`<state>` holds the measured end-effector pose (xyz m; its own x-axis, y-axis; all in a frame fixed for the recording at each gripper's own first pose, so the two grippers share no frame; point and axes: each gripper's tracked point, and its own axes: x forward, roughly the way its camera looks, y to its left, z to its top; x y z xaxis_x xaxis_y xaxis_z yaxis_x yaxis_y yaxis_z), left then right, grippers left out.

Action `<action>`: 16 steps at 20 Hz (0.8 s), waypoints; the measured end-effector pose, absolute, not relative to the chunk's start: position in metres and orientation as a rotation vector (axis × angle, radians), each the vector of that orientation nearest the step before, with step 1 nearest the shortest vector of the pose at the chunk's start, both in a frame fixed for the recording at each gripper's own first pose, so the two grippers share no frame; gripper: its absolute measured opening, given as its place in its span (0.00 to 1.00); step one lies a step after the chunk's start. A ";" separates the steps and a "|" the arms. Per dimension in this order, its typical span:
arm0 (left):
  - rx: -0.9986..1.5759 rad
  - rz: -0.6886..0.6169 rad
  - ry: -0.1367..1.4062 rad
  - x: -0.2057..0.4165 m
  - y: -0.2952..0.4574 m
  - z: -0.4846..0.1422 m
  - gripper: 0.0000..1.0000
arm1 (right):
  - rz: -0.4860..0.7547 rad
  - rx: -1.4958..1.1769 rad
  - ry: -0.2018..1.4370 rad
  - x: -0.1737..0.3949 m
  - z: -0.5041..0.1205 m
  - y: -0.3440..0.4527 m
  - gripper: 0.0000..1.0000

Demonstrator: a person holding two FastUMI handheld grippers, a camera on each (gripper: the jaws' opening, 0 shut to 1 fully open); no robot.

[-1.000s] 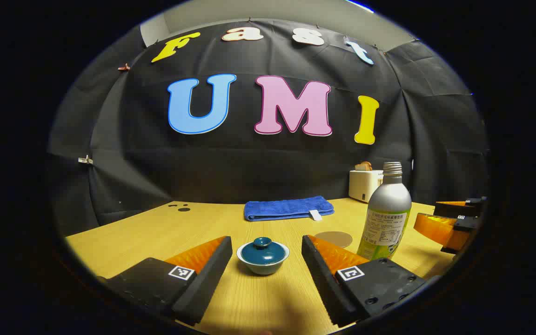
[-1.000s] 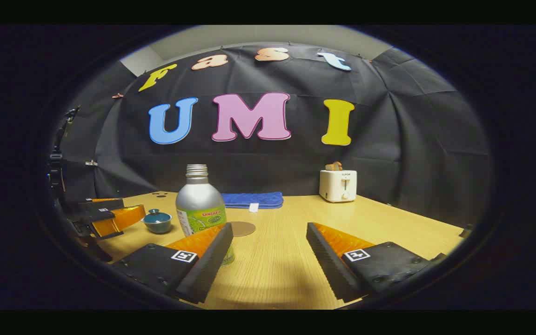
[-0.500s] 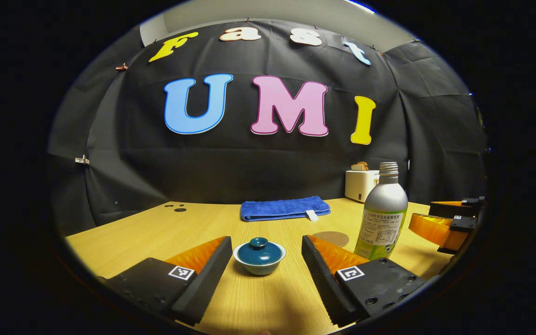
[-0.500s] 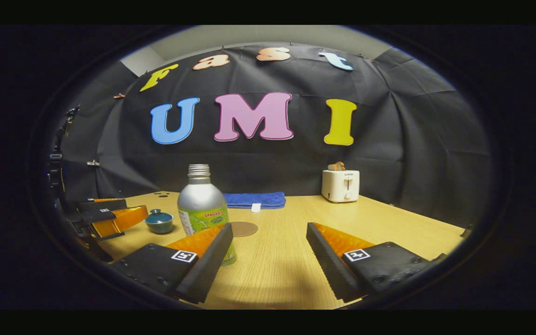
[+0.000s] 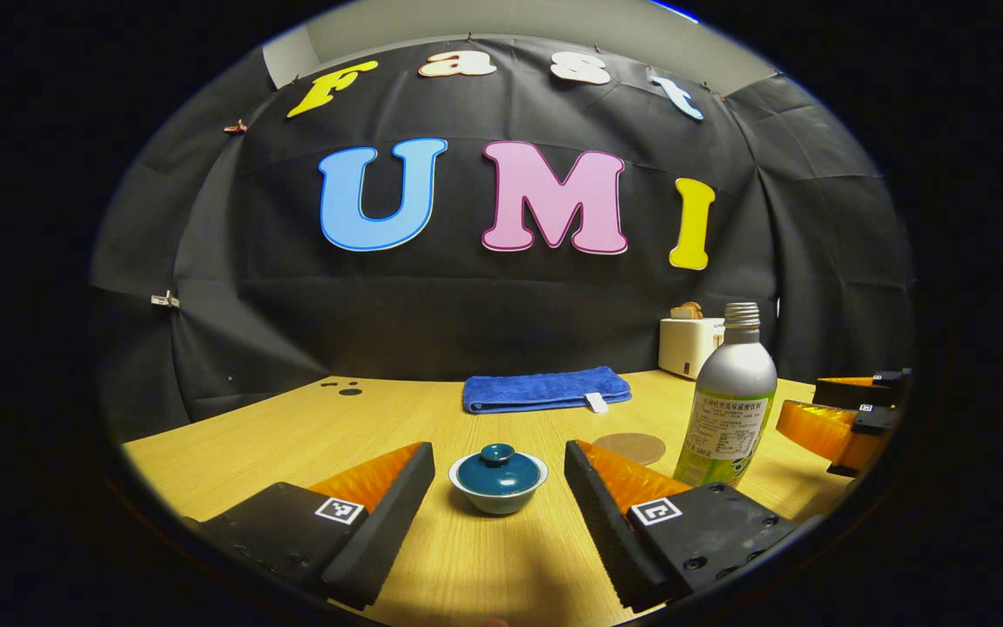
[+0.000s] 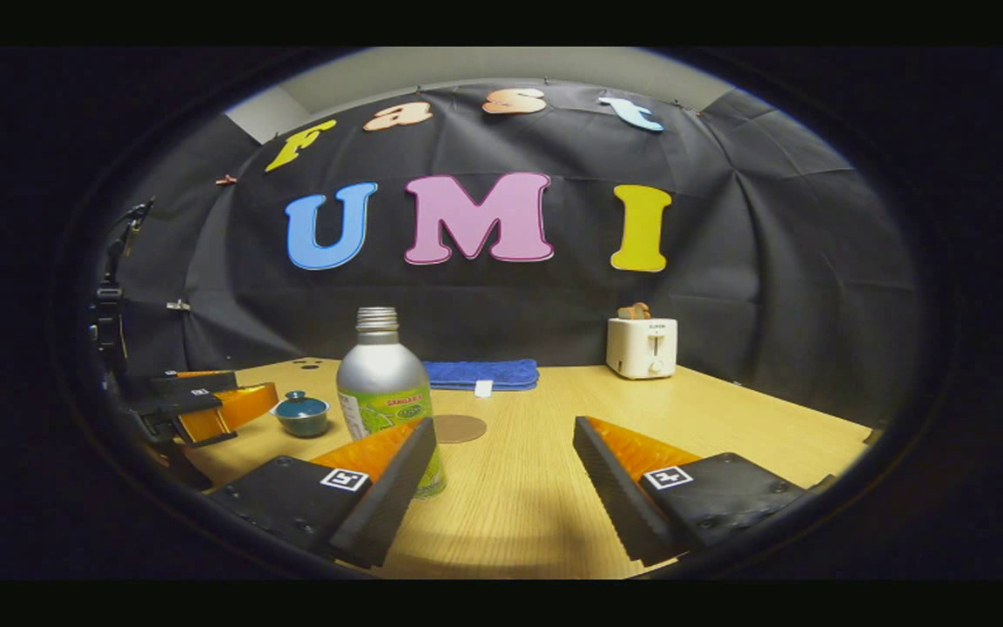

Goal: Open the teacup lid with one hand, grasp the water bottle and pour water into the teacup with the other hand; after pouring, place the water bottle on the coaster and then close the teacup lid.

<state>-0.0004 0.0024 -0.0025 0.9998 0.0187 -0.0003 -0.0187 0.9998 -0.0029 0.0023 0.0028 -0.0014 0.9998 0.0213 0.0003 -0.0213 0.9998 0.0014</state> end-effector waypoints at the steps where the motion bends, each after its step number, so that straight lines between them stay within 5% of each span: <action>1: -0.002 0.003 -0.003 0.000 0.000 -0.003 0.96 | 0.026 0.002 0.000 0.002 -0.002 0.004 0.98; 16: 0.032 -0.027 0.116 0.050 0.013 -0.019 0.96 | 0.054 0.003 -0.001 0.000 -0.001 0.009 0.98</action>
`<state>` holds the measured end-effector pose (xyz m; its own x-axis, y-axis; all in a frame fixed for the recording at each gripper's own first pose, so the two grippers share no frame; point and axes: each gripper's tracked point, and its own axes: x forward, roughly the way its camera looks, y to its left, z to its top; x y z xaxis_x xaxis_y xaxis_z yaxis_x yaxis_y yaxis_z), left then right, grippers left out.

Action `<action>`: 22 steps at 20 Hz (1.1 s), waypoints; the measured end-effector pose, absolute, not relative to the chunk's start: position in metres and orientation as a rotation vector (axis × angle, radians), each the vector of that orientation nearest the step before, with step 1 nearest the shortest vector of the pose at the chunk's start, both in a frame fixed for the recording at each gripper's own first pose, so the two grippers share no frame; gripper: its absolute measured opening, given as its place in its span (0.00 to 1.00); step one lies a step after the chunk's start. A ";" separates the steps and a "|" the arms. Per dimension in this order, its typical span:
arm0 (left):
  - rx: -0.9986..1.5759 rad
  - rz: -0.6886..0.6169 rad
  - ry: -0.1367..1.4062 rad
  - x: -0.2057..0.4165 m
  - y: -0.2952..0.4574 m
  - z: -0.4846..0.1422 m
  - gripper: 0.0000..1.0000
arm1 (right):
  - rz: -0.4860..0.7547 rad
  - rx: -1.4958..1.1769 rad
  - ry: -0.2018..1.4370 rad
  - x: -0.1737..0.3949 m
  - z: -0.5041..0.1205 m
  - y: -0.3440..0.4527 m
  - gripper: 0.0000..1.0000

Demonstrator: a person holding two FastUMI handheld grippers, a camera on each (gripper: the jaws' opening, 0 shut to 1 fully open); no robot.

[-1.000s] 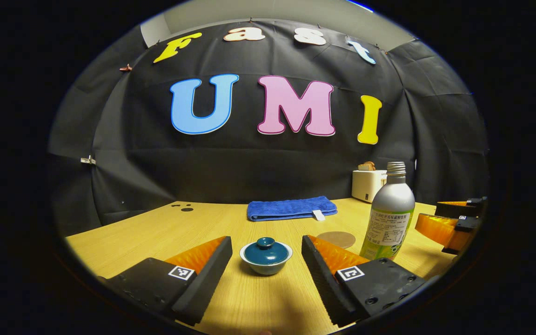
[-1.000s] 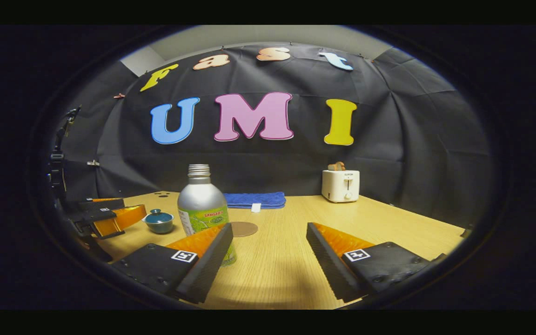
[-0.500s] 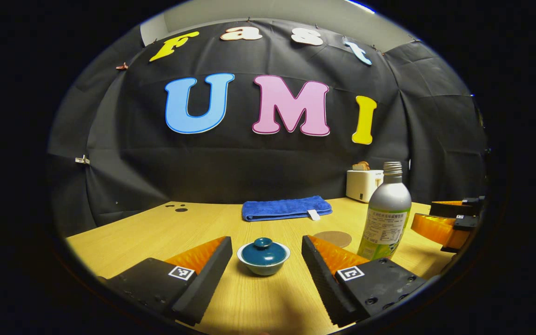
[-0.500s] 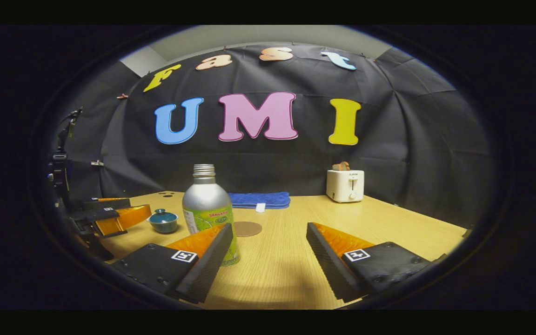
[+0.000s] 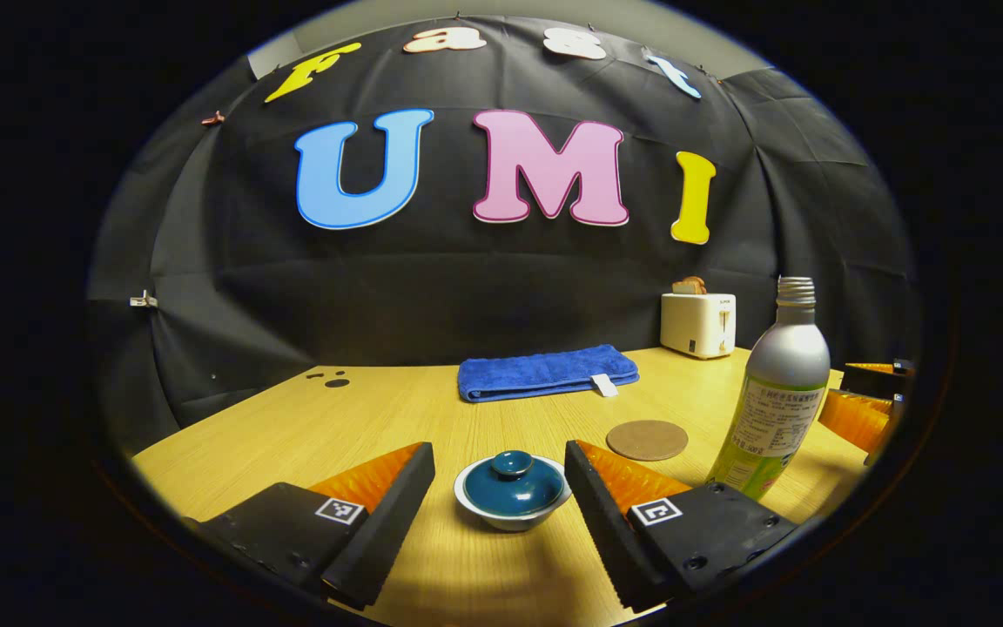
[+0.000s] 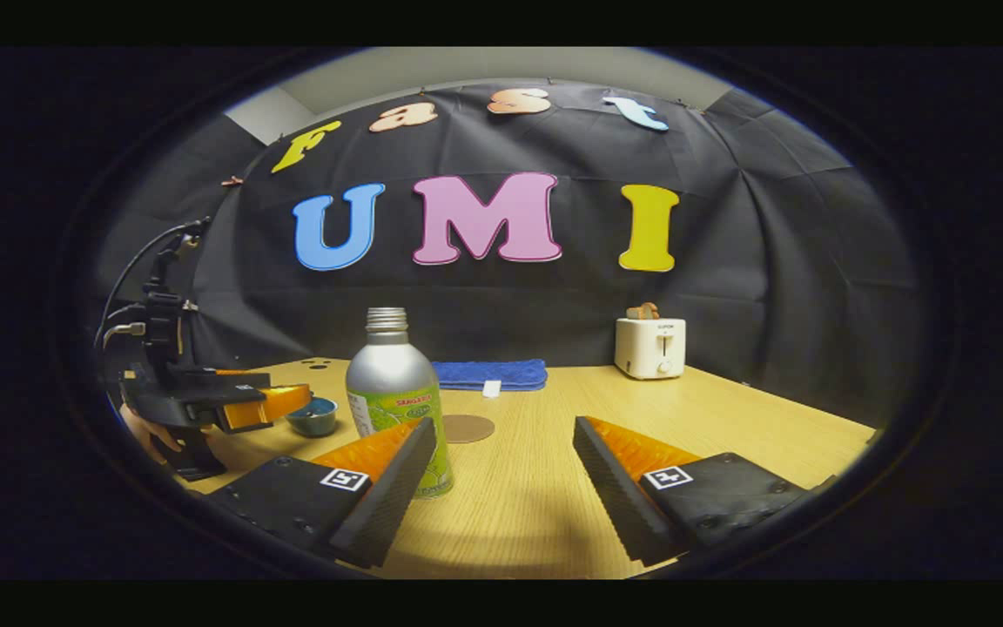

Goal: Open the teacup lid with one hand, grasp the water bottle and pour water into the teacup with the other hand; after pouring, place the water bottle on the coaster and then close the teacup lid.

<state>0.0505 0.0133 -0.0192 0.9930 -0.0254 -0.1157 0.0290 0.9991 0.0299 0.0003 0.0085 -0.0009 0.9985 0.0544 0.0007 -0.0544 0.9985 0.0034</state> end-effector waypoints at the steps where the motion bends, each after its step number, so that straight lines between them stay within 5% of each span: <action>1: 0.037 -0.035 0.130 0.054 0.012 -0.023 0.96 | 0.059 0.003 0.000 0.001 -0.002 0.009 0.98; 6: 0.067 -0.056 0.159 0.071 0.007 -0.025 0.93 | 0.069 0.003 0.000 0.001 -0.001 0.011 0.98; 12: 0.086 -0.057 0.215 0.087 0.007 -0.034 0.70 | 0.074 0.003 0.001 -0.001 -0.001 0.012 0.98; 14: 0.094 -0.057 0.228 0.089 0.006 -0.036 0.71 | 0.075 0.003 0.001 0.000 -0.001 0.012 0.98; 17: 0.098 -0.053 0.234 0.089 0.006 -0.036 0.50 | 0.076 0.003 0.001 0.000 -0.001 0.012 0.98; 22: 0.076 -0.030 0.216 0.088 0.011 -0.032 0.35 | 0.151 0.005 0.004 -0.003 -0.002 0.027 0.98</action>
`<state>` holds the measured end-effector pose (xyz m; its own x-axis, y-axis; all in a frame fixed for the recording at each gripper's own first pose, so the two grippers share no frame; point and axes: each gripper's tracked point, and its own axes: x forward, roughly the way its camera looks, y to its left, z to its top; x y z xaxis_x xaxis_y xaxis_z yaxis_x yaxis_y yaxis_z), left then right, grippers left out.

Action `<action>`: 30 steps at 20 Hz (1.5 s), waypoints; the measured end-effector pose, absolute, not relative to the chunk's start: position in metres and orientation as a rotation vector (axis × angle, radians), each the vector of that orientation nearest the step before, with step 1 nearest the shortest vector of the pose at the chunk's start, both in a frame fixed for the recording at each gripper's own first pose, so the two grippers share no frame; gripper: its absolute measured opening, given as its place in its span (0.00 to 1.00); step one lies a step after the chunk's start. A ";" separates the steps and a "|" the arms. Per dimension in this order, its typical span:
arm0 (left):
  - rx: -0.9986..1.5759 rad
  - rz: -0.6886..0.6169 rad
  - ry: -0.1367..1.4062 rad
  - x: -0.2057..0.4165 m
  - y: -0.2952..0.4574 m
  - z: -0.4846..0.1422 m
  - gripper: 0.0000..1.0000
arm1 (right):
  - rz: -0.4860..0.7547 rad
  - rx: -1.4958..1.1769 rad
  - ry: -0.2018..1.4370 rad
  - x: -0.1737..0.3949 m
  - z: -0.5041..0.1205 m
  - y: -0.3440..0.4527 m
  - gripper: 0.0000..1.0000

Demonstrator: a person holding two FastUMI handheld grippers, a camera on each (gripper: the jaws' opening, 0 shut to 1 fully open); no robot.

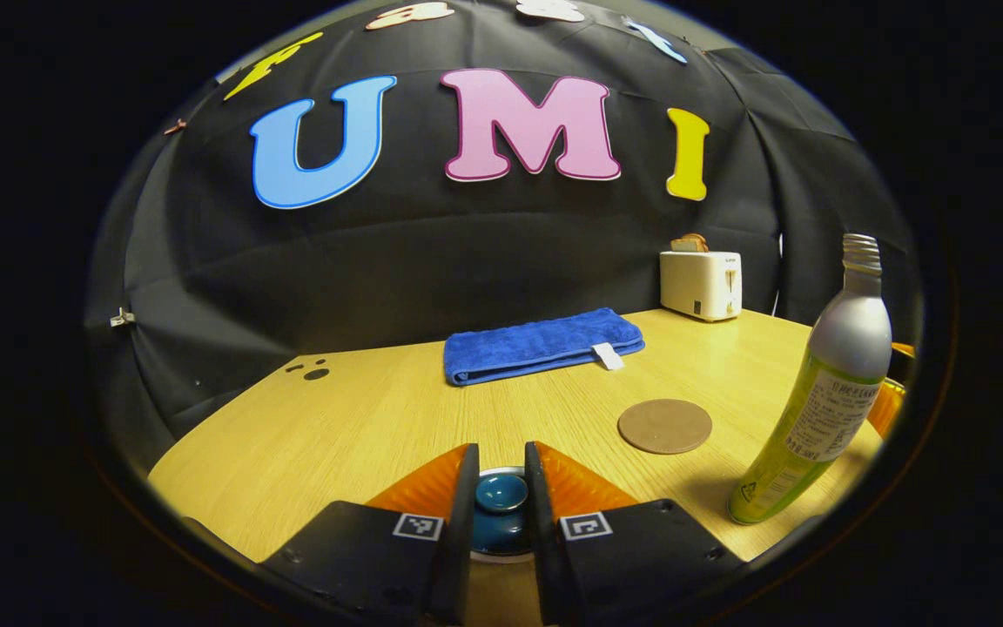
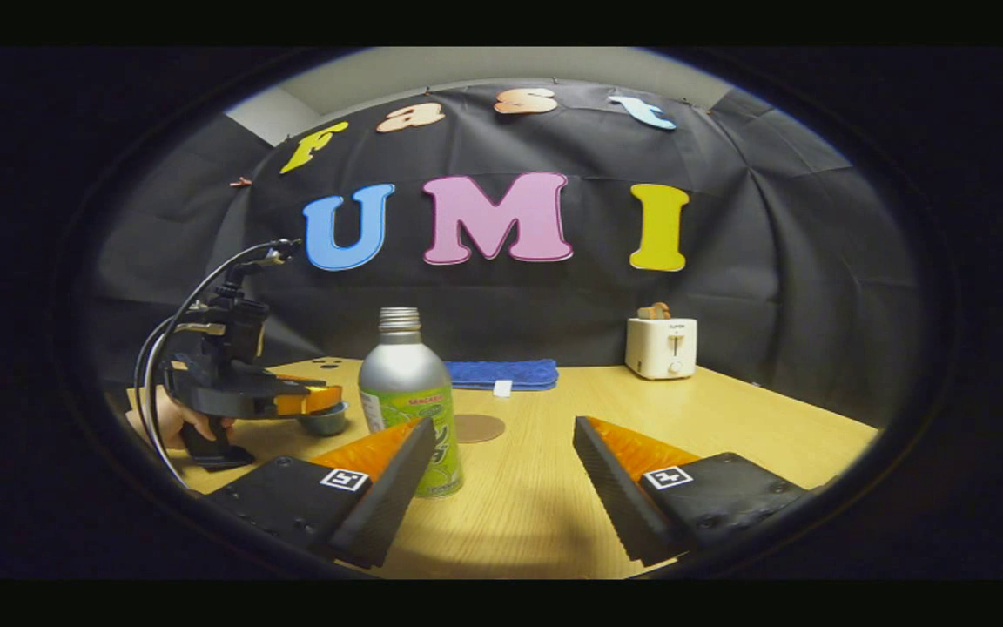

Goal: Open the teacup lid with one hand, grasp the water bottle and pour water into the teacup with the other hand; after pouring, place the water bottle on the coaster and then close the teacup lid.

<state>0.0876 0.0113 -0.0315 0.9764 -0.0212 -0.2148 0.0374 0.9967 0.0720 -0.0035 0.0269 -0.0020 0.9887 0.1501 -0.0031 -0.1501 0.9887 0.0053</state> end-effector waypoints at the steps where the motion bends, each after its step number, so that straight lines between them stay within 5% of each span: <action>1: 0.067 -0.025 0.206 0.086 0.012 -0.031 0.33 | 0.194 0.006 0.005 -0.006 -0.002 0.035 0.99; 9: -0.004 0.018 0.001 0.064 0.026 -0.003 0.31 | 0.275 0.008 0.007 -0.014 -0.003 0.048 0.98; 30: -0.004 0.002 -0.005 0.023 0.073 -0.006 0.31 | 0.202 0.004 0.009 0.048 -0.008 0.092 0.98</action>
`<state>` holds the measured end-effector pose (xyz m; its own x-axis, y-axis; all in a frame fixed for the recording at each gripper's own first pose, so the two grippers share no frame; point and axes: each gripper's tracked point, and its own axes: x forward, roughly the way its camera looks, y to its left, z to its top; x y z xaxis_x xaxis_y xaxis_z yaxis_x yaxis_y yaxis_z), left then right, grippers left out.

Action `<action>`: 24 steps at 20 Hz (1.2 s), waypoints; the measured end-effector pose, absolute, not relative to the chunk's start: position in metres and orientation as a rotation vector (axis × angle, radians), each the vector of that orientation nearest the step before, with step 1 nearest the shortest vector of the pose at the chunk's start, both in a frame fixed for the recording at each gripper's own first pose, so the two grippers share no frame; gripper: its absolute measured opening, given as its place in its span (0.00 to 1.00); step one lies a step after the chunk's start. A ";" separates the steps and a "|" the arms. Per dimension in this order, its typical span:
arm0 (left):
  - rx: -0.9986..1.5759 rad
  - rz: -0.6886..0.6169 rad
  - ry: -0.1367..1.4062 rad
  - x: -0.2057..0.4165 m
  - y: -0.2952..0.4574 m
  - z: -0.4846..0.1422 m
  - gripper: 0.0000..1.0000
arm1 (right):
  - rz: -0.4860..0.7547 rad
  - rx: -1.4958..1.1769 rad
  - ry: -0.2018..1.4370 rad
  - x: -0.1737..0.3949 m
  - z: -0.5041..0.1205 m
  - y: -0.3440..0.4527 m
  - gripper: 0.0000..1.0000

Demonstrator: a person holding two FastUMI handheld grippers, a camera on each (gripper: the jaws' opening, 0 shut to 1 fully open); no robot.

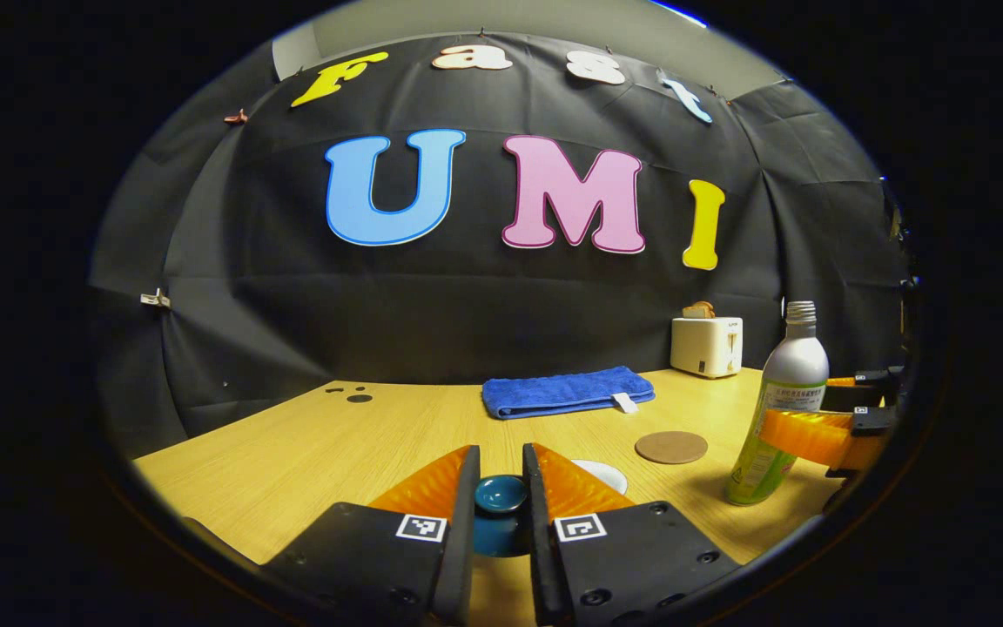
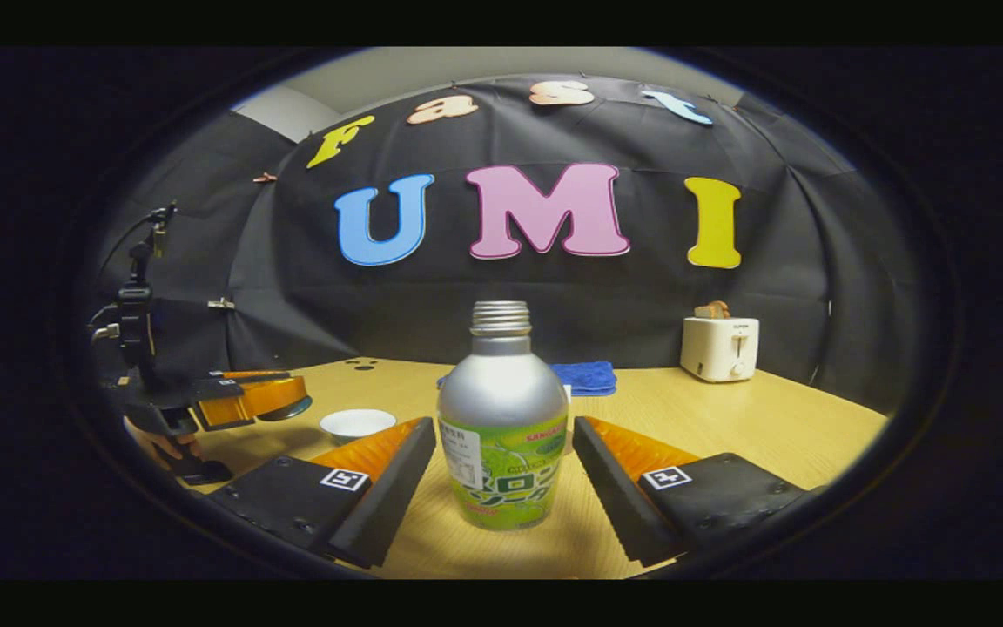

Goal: Open the teacup lid with one hand, grasp the water bottle and pour water into the teacup with the other hand; after pouring, place the water bottle on the coaster and then close the teacup lid.

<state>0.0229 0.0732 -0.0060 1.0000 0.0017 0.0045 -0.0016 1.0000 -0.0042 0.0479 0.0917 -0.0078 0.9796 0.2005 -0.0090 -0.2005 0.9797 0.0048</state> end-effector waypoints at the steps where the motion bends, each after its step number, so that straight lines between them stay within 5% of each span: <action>1: -0.004 0.004 -0.005 0.023 0.077 -0.007 0.31 | 0.196 0.005 0.009 0.051 -0.008 0.092 0.98; 10: -0.004 0.062 -0.003 0.020 0.123 -0.008 0.31 | 0.156 0.005 0.006 0.064 -0.007 0.089 0.94; 19: -0.005 0.089 0.000 0.042 0.174 -0.011 0.31 | 0.152 -0.004 0.007 0.070 -0.009 0.089 0.76; 24: -0.006 0.095 0.000 0.044 0.183 -0.010 0.31 | 0.177 -0.205 0.004 0.083 0.003 0.097 0.75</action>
<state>0.0438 0.1827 -0.0099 0.9955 0.0944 0.0000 -0.0944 0.9955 -0.0061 0.0829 0.0971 0.0026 0.9844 0.1743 -0.0224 -0.1752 0.9636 -0.2020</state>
